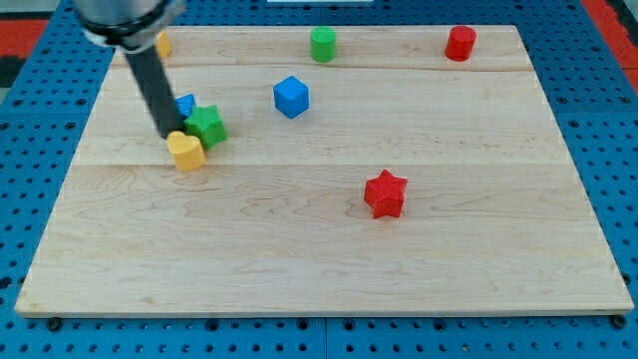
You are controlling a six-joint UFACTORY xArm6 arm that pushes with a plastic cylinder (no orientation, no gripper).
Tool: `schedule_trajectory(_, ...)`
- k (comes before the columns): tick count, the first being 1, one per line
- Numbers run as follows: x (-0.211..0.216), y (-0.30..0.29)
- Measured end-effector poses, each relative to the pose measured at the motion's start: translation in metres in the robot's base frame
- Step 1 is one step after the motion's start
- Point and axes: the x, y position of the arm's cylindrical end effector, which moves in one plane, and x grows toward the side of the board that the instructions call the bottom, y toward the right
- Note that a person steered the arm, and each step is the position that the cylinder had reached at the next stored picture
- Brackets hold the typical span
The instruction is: Push the yellow heart to the left center of the board
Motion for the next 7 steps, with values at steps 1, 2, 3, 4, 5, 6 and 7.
schedule_trajectory(1,0.000,0.034)
schedule_trajectory(2,0.005,0.074)
schedule_trajectory(3,0.012,0.109)
schedule_trajectory(4,0.047,0.109)
schedule_trajectory(5,0.064,0.069)
schedule_trajectory(6,0.041,0.030)
schedule_trajectory(7,0.021,-0.014)
